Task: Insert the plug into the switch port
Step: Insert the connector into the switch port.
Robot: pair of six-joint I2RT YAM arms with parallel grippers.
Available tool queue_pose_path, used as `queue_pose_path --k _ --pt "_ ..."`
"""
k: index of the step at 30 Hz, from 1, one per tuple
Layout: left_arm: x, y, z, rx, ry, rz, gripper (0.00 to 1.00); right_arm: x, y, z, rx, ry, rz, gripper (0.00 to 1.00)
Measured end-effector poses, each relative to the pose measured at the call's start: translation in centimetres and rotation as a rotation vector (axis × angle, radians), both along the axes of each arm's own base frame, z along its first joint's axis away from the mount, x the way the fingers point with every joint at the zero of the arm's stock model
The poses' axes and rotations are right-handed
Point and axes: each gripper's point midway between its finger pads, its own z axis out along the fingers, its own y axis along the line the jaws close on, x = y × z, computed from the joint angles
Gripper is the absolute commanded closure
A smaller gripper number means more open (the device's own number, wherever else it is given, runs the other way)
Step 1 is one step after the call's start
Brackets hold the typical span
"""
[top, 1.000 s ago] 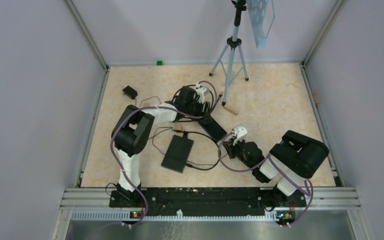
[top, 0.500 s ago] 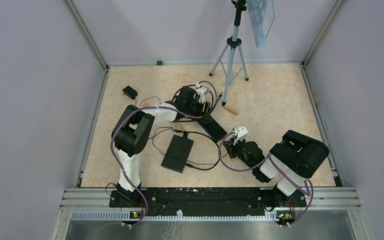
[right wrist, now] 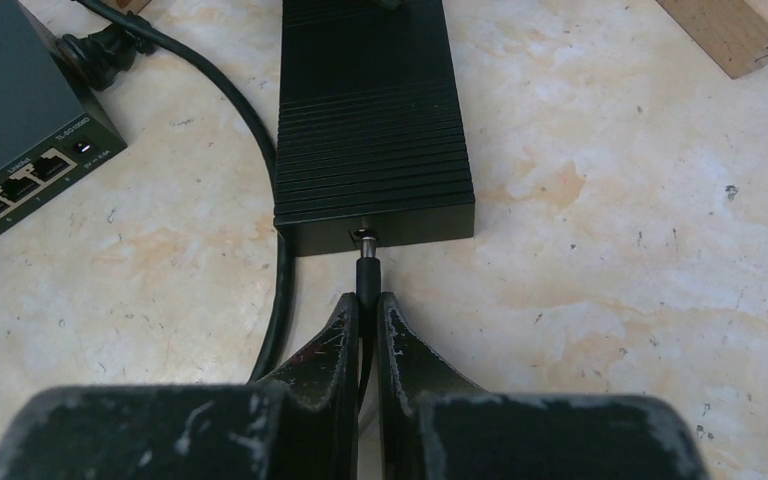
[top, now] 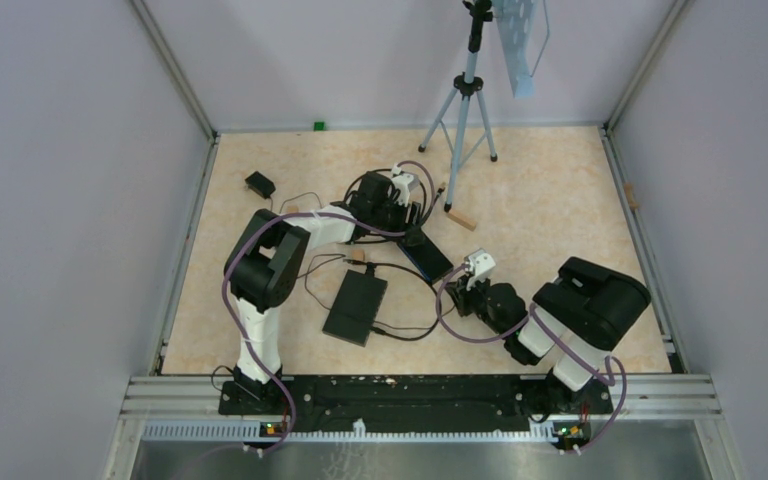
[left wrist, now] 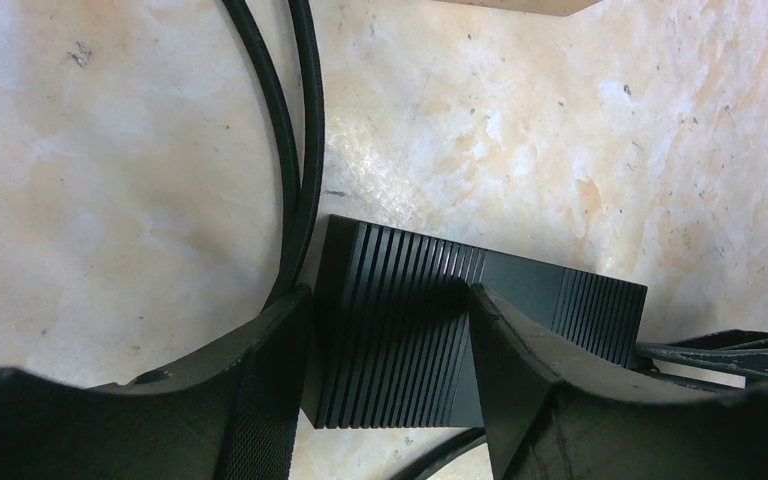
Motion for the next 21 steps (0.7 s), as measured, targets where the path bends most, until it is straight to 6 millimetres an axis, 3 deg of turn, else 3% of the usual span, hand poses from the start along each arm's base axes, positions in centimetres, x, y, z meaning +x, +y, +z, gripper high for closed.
queue_pose_path --k 21 --pt "0.19 -0.19 0.02 -0.006 -0.01 -0.001 0.37 0.31 0.42 0.51 0.043 -0.013 0.005 1.0"
